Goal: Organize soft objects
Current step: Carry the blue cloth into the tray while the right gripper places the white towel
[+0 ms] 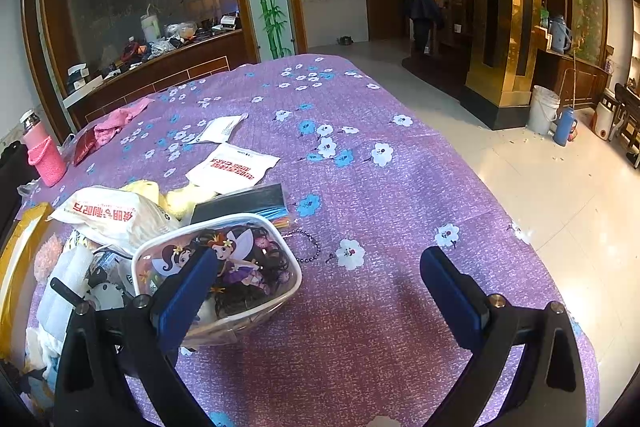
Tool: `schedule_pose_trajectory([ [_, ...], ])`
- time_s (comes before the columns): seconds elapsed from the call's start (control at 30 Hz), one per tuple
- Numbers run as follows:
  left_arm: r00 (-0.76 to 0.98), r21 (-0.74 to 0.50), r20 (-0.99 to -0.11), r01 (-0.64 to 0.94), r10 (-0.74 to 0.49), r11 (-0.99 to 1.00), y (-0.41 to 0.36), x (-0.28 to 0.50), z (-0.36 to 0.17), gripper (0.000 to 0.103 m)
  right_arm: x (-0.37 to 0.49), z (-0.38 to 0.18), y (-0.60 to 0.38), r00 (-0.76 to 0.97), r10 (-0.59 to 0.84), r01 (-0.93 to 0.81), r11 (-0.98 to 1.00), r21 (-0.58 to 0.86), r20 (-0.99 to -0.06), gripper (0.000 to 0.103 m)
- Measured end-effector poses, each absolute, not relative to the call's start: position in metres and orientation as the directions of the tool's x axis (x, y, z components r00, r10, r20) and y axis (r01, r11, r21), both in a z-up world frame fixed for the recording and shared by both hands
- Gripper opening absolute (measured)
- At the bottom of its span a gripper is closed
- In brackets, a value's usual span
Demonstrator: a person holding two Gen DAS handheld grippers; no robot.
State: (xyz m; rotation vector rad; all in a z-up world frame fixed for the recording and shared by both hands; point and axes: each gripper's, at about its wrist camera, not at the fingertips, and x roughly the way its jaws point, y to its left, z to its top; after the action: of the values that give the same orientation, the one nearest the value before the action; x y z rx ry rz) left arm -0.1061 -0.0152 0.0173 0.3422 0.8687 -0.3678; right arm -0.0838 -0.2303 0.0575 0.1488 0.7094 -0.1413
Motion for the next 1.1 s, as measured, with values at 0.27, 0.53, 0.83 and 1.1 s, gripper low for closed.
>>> schedule_pose_trajectory([
  [0.27, 0.618, -0.236, -0.632, 0.422, -0.468, 0.876, 0.068, -0.130, 0.089, 0.027, -0.089, 0.064, -0.237, 0.768, -0.085, 0.196, 0.975, 0.106, -0.634, 0.101],
  [0.53, 0.670, -0.425, -0.499, 0.364, -0.550, 0.829, 0.145, -0.136, 0.125, 0.027, -0.113, 0.109, -0.217, 0.828, -0.001, 0.095, 0.986, 0.137, -0.561, 0.101],
  [0.83, 0.642, -0.530, -0.454, 0.363, -0.618, 0.767, 0.163, -0.131, 0.112, 0.027, -0.149, 0.121, -0.052, 0.590, 0.495, -0.560, 0.820, 0.119, -0.638, 0.101],
  [1.1, 0.642, -0.582, -0.429, 0.341, -0.635, 0.738, 0.175, -0.130, 0.112, 0.027, -0.140, 0.087, 0.051, 0.403, 0.562, -0.735, 0.669, 0.110, -0.723, 0.036],
])
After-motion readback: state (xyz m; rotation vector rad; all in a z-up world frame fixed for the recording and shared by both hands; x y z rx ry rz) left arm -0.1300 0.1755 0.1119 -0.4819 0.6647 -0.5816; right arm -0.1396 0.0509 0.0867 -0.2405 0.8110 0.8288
